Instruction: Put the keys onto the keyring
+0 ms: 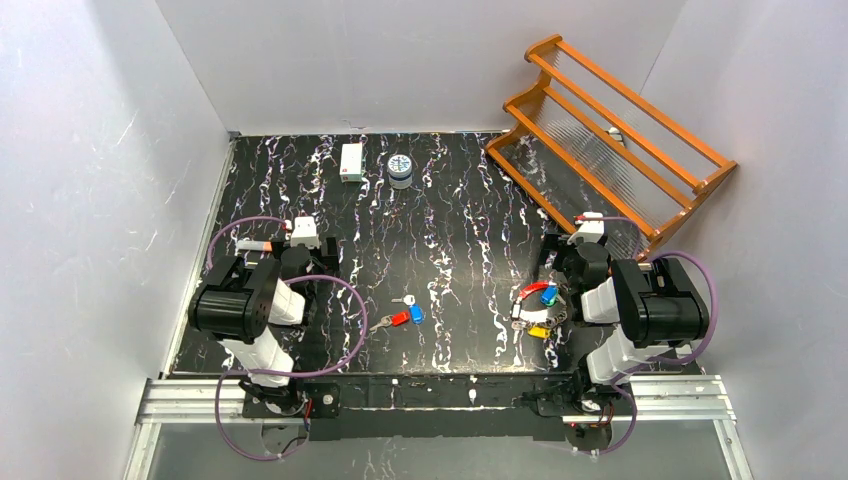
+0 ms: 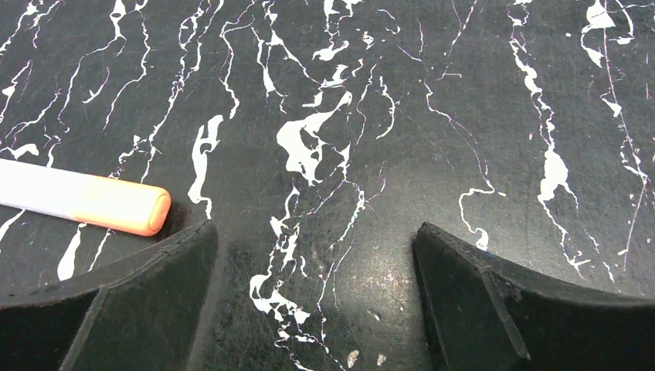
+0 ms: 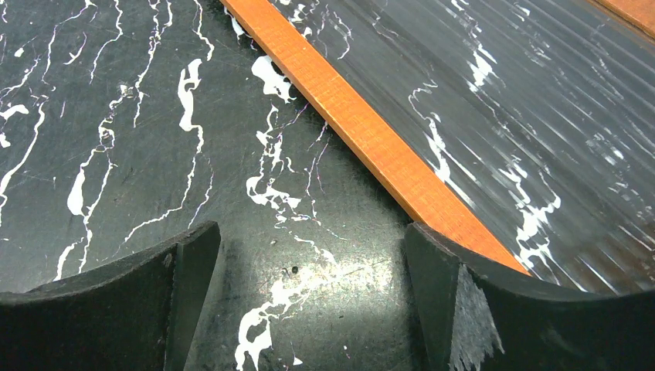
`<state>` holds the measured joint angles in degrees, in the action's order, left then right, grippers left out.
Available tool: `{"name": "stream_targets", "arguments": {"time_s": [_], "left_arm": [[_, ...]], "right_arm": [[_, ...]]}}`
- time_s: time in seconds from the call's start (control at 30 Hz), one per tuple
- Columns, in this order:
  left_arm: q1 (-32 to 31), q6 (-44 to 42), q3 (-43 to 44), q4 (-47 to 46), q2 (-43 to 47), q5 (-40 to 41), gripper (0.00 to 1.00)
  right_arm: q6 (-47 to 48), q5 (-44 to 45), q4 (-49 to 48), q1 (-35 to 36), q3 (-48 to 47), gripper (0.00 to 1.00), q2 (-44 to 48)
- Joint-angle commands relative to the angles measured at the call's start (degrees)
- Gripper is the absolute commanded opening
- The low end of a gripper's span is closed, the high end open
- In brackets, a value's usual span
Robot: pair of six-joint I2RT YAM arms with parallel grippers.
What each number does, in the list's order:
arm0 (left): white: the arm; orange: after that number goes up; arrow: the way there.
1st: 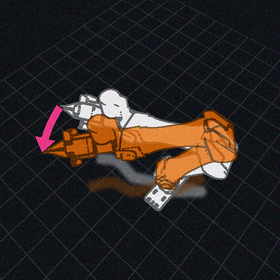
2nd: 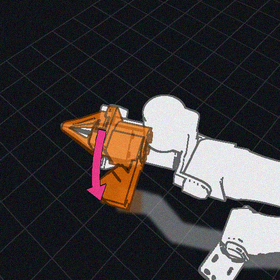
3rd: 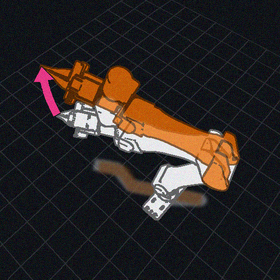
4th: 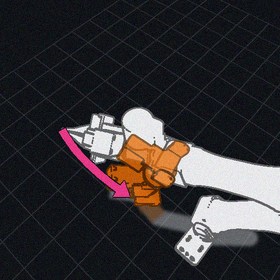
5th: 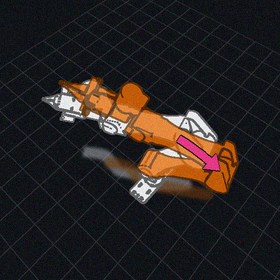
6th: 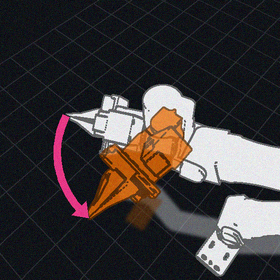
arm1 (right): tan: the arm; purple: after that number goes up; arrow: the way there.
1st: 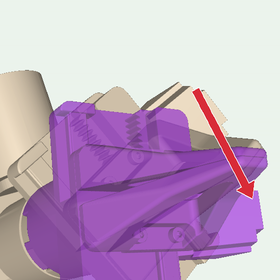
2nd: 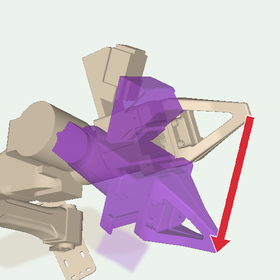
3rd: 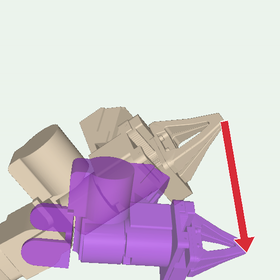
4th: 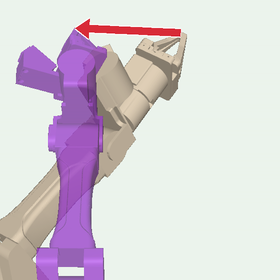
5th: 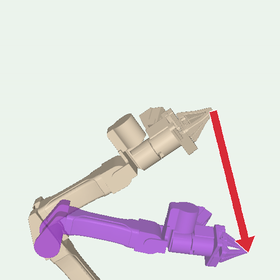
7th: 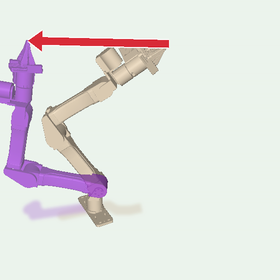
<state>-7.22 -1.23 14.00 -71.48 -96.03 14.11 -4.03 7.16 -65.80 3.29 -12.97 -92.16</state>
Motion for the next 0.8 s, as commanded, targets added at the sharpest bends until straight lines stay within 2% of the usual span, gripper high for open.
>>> {"name": "stream_targets", "arguments": {"time_s": [0.0,0.7,0.77], "left_arm": [[0.37,0.16,0.68,0.14,0.14,0.22,0.98],[0.37,0.13,0.64,-0.09,0.38,0.5,0.98],[0.37,-0.25,1.92,3.92,3.5,0.44,0.98]], "right_arm": [[1.26,1.45,-3.81,-0.33,-1.43,0.99,0.65],[1.25,1.44,-3.81,-0.39,-1.43,0.99,0.65],[1.28,1.48,-3.81,-0.39,-1.42,0.99,0.62]]}}
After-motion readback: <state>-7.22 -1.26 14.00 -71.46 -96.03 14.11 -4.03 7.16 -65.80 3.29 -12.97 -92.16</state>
